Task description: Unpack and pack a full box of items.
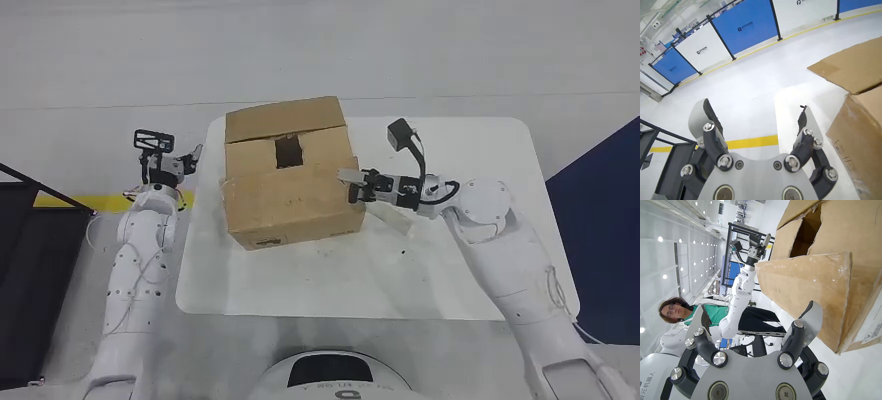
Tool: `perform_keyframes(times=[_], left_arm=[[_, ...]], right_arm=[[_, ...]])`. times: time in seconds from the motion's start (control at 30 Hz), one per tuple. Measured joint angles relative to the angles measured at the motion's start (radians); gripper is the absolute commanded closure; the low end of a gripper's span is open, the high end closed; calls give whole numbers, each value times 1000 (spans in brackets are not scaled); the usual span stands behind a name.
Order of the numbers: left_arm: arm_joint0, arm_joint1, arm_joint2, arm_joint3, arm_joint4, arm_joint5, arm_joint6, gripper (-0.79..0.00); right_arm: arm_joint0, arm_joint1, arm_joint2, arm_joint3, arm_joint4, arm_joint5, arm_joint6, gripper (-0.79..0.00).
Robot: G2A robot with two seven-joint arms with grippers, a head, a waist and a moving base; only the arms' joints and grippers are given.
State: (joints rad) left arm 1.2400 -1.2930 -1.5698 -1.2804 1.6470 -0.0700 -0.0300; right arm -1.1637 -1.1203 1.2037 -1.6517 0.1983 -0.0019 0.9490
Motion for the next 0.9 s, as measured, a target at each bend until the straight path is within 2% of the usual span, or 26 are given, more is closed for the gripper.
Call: perform_keyframes(times=[0.17,0.3,0.47,0.63,0.9], left_arm=[[-112,-8,68,109,32,-18,-80,-785],[-181,-18,111,187,17,-6,-74,-785],[-231,-27,145,244,7,9,-48,-785],[-234,-25,156,248,3,-40,23,-785],[-171,-12,141,192,-9,-120,113,-785]], right_arm=[[-37,8,32,-30,-4,9,-20,-785],[-77,16,64,-64,-14,22,-37,-785],[-127,26,107,-113,-18,26,-49,-785],[-153,31,127,-137,-15,21,-55,-785],[-154,33,128,-132,-1,-2,-60,-785]])
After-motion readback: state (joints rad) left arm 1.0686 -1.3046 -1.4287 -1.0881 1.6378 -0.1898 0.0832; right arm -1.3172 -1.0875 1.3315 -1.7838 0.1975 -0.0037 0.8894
